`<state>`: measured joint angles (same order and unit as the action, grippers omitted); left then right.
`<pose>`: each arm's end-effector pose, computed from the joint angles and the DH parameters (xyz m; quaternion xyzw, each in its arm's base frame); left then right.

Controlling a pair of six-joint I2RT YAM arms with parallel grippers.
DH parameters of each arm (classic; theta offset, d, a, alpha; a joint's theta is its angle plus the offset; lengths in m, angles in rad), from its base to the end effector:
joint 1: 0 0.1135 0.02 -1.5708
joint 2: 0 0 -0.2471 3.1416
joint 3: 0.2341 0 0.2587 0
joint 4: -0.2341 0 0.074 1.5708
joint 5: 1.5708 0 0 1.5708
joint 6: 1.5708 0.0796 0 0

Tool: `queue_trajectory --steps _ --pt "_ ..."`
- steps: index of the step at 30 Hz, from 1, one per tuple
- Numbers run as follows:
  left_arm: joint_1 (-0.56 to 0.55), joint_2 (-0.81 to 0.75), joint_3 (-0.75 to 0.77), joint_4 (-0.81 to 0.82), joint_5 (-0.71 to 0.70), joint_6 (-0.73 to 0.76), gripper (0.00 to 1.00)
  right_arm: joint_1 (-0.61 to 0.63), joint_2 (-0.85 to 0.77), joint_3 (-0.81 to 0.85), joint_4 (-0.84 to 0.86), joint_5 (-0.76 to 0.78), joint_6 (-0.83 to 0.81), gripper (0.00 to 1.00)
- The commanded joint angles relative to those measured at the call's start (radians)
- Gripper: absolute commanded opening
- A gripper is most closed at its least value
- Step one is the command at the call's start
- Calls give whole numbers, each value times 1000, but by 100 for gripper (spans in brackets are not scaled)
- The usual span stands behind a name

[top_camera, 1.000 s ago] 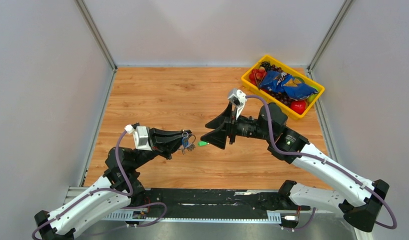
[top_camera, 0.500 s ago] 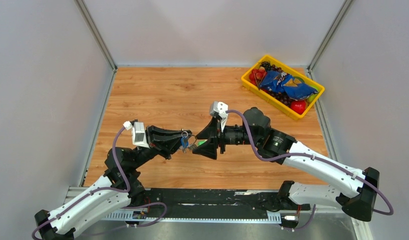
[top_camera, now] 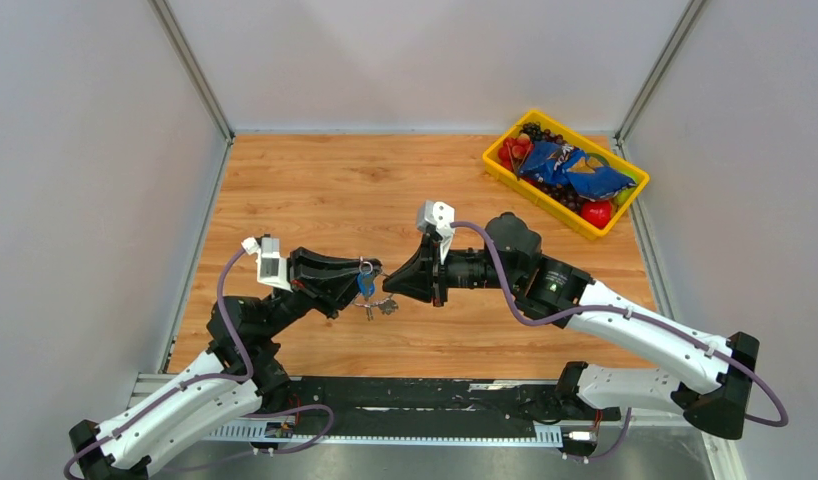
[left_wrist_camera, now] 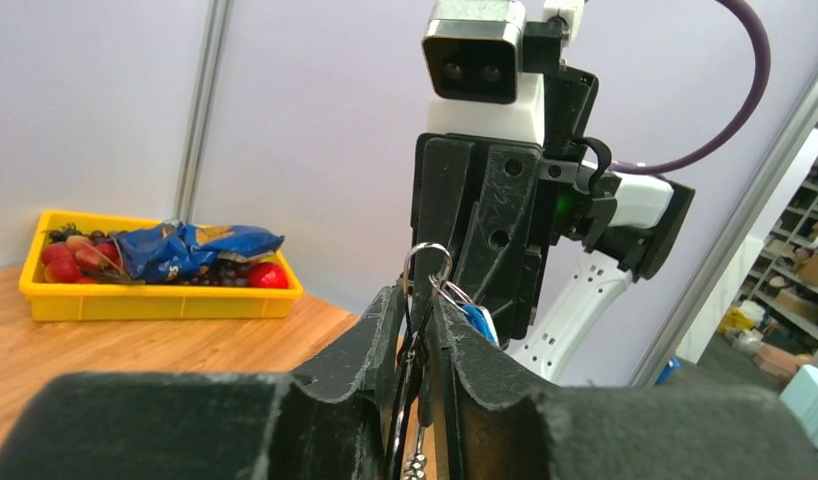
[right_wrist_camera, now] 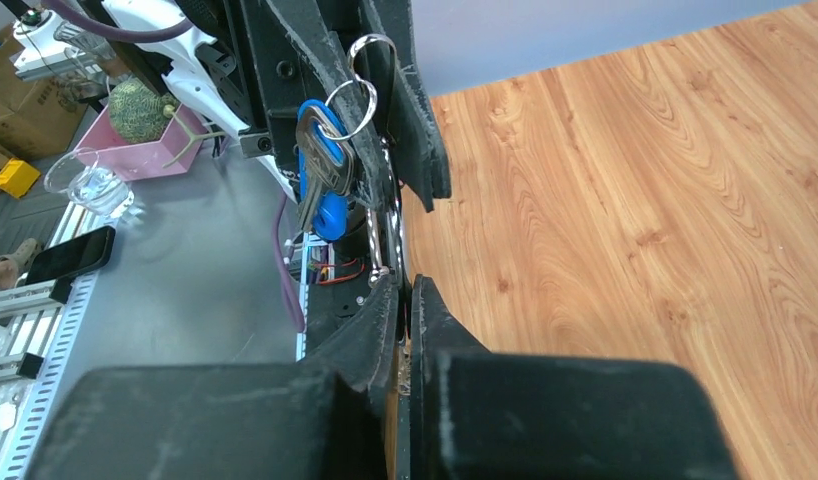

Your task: Put the keys on the keyring

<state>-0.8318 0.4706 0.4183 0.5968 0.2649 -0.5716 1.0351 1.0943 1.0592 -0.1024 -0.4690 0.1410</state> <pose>0.1080 -0.1495 0.3504 0.1772 0.4676 -0.6070 0.6177 0.1242 0.2797 0.3643 -0.4547 0.5953 0.5002 0.4344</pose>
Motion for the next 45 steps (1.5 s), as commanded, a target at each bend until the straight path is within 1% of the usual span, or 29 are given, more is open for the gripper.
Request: queue_trajectory --steps 1,3,4,5,6,7,8,9,10,11,12,13,14,15,16,18,19,21,26,33,36,39,40,43,45 --pt "-4 -9 38 39 -52 -77 27 11 -31 48 21 2 -12 0" --pt "-4 -13 43 3 -93 -105 34 11 -51 57 15 6 -4 0" --pt "-5 -23 46 -36 -139 -125 40 11 -60 63 7 13 0 0" --pt "-4 -30 46 -60 -167 -137 43 11 -68 75 -7 21 5 0" --pt "-4 -54 43 -107 -224 -160 47 11 -73 87 -27 34 12 0" --pt "-3 -69 39 -130 -262 -171 49 11 -74 102 -57 46 17 0" --pt "-4 -110 28 -182 -345 -203 52 12 -72 119 -89 58 22 0" --pt "-4 -132 21 -204 -382 -229 53 12 -69 134 -121 68 24 0" --pt "-3 -184 4 -245 -452 -240 54 11 -64 146 -152 77 27 0" --pt "-4 -211 -3 -301 -490 -269 54 10 -62 155 -177 88 30 0" --pt "-4 -265 -15 -333 -573 -284 56 12 -60 157 -199 101 38 0" --pt "-4 -291 -21 -405 -611 -320 56 11 -61 157 -216 110 42 0" --pt "-4 -344 -33 -440 -693 -341 59 12 -61 153 -229 116 48 0" --pt "-4 -368 -40 -504 -728 -382 60 12 -61 147 -240 123 53 0" --pt "-4 -416 -55 -530 -787 -398 62 12 -61 140 -247 128 59 0" --pt "-3 -476 -76 -581 -841 -415 64 12 -61 122 -252 128 73 0" --pt "-3 -511 -81 -617 -853 -415 64 11 -60 115 -252 123 81 0" --pt "-4 -528 -91 -650 -871 -411 65 11 -60 104 -254 120 93 0" --pt "-3 -504 -80 -692 -845 -399 66 11 -37 119 -282 135 123 0" --pt "-4 -488 -67 -730 -807 -387 68 0 70 93 -302 194 158 0" --pt "-4 -489 -61 -732 -801 -362 68 -15 121 84 -302 268 154 0" --pt "-4 -487 -49 -735 -801 -338 68 -63 178 90 -302 324 153 0" --pt "-4 -486 -47 -735 -800 -325 69 -76 197 93 -302 364 152 0" --pt "-4 -481 -29 -744 -802 -295 69 -85 247 105 -301 562 135 0" --pt "-4 -478 -20 -750 -799 -280 69 -102 279 110 -299 647 141 0"
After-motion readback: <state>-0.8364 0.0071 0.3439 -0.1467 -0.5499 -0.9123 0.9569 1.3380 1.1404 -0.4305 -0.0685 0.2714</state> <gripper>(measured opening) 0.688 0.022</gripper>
